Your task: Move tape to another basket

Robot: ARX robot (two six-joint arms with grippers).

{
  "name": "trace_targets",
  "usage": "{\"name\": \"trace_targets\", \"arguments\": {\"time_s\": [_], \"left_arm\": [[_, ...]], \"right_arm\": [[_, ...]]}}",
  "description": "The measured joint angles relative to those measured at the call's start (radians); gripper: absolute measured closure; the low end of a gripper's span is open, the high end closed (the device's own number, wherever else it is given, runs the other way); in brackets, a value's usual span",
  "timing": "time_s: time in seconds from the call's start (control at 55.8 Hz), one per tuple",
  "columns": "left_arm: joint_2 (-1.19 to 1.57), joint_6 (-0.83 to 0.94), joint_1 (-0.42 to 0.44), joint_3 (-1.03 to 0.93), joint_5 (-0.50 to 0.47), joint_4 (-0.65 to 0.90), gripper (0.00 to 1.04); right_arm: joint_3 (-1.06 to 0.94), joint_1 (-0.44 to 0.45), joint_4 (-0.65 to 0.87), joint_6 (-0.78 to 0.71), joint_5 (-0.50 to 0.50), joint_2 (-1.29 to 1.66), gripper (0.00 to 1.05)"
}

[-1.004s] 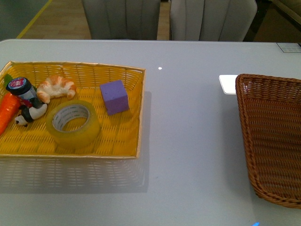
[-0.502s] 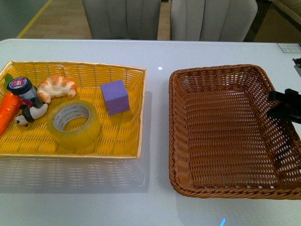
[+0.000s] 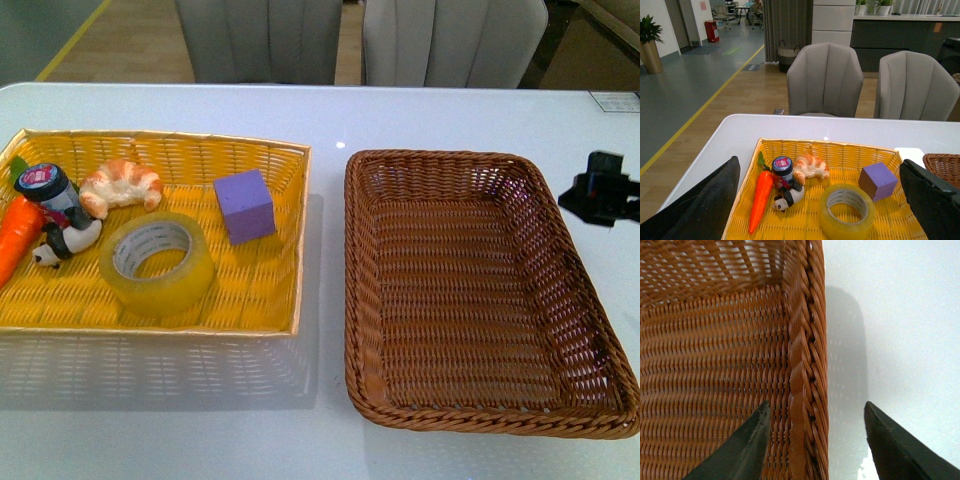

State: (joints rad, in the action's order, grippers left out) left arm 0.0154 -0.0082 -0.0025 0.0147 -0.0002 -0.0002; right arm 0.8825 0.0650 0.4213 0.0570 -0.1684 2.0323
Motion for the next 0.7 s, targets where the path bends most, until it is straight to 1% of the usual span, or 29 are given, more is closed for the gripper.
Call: {"name": "trace_targets", "arguments": {"time_s": [0.179, 0.215, 0.251, 0.269, 0.287, 0.305, 0.323, 0.341, 0.358, 0.376, 0.394, 0.43, 0.448, 0.484, 0.52, 0.573, 0.591, 0.627, 0.699], "left_arm": [[0.000, 0.000, 0.000, 0.000, 0.000, 0.000, 0.09], [0.000, 0.000, 0.000, 0.000, 0.000, 0.000, 0.09], [0.000, 0.000, 0.000, 0.000, 0.000, 0.000, 0.09], [0.000, 0.000, 0.000, 0.000, 0.000, 0.000, 0.09], [0.000, 0.000, 0.000, 0.000, 0.000, 0.000, 0.09], [0.000, 0.000, 0.000, 0.000, 0.000, 0.000, 0.09], [0.000, 0.000, 0.000, 0.000, 0.000, 0.000, 0.09], [0.000, 0.000, 0.000, 0.000, 0.000, 0.000, 0.09], [0.000, 0.000, 0.000, 0.000, 0.000, 0.000, 0.09], [0.000, 0.000, 0.000, 0.000, 0.000, 0.000, 0.09], [0.000, 0.000, 0.000, 0.000, 0.000, 0.000, 0.09], [0.000, 0.000, 0.000, 0.000, 0.000, 0.000, 0.09], [0.000, 0.000, 0.000, 0.000, 0.000, 0.000, 0.09], [0.000, 0.000, 0.000, 0.000, 0.000, 0.000, 0.09], [0.000, 0.000, 0.000, 0.000, 0.000, 0.000, 0.09], [0.000, 0.000, 0.000, 0.000, 0.000, 0.000, 0.09], [0.000, 0.000, 0.000, 0.000, 0.000, 0.000, 0.09], [0.000, 0.000, 0.000, 0.000, 0.000, 0.000, 0.09], [0.000, 0.000, 0.000, 0.000, 0.000, 0.000, 0.09]], "right_arm": [[-0.161, 0.011, 0.118, -0.053, -0.024, -0.258, 0.09], [-0.194, 0.015, 0.134, -0.056, -0.032, -0.311, 0.08], [-0.222, 0.017, 0.142, -0.059, -0.034, -0.359, 0.09], [-0.238, 0.016, 0.163, -0.057, -0.023, -0.373, 0.11], [-0.272, 0.014, 0.256, -0.057, 0.004, -0.381, 0.14], [-0.285, 0.013, 0.300, -0.057, 0.027, -0.385, 0.16], [-0.312, 0.013, 0.387, -0.057, 0.055, -0.389, 0.19], [-0.326, 0.012, 0.429, -0.057, 0.068, -0.390, 0.21], [-0.354, 0.012, 0.505, -0.057, 0.090, -0.392, 0.24], [-0.382, 0.011, 0.572, -0.057, 0.098, -0.394, 0.28], [-0.396, 0.011, 0.600, -0.057, 0.100, -0.397, 0.29], [-0.446, 0.007, 0.692, -0.057, 0.105, -0.412, 0.36], [-0.456, 0.005, 0.707, -0.057, 0.106, -0.418, 0.38], [-0.490, -0.002, 0.744, -0.057, 0.106, -0.446, 0.45], [-0.512, -0.007, 0.752, -0.057, 0.106, -0.472, 0.50], [-0.555, -0.014, 0.752, -0.057, 0.118, -0.527, 0.61], [-0.576, -0.027, 0.750, -0.056, 0.152, -0.551, 0.66], [-0.596, -0.037, 0.747, -0.056, 0.166, -0.575, 0.72], [-0.637, -0.056, 0.732, -0.056, 0.164, -0.624, 0.84]]}}
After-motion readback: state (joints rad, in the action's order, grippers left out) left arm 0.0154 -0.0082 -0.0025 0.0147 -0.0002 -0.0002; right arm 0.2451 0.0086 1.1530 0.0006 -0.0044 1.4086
